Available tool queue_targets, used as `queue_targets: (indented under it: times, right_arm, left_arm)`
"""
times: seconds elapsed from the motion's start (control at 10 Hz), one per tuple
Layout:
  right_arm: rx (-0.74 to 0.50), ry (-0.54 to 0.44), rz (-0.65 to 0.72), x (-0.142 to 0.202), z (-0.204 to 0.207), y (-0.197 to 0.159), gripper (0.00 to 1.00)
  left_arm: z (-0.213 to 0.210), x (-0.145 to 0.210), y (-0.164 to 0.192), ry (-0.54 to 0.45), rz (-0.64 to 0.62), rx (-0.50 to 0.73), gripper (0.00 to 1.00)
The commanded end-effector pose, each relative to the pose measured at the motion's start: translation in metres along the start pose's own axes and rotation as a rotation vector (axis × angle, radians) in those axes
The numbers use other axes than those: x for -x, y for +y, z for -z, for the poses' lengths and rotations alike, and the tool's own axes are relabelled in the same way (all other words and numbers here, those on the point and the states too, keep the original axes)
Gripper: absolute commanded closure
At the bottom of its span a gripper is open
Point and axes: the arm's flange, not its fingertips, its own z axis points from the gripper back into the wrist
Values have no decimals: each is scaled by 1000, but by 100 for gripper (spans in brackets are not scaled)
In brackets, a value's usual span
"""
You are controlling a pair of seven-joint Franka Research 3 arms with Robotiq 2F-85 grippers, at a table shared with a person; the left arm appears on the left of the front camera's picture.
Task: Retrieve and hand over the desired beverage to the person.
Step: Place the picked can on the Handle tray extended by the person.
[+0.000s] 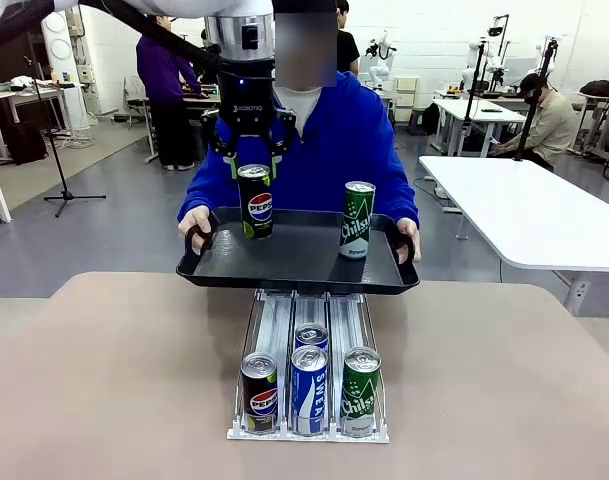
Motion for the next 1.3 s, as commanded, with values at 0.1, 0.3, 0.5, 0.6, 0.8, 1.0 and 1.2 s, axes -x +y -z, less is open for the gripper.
queue_targets:
  times: [0.1,0.3,0.5,0.6,0.8,1.0,1.2]
  right_arm:
    - [-19,-8,-12,-2,0,0,0]
    - [-19,-8,-12,-2,0,0,0]
    - [-19,-8,-12,-2,0,0,0]
    - [-19,-8,-12,-2,0,0,0]
    - [-19,-8,-12,-2,0,0,0]
    - [-19,-8,-12,-2,0,0,0]
    - [-19,-8,-12,-2,0,0,0]
  left_arm:
    - [17,-17,13,-5,-9,17,42]
    - [28,-21,15,21,-11,17,42]
    - [36,-22,12,34,0,1,42]
    - [39,-22,10,45,5,-10,42]
    - [41,-22,8,53,17,-14,42]
    - [41,-23,6,70,29,-8,35]
    - [41,-22,6,76,32,-3,0]
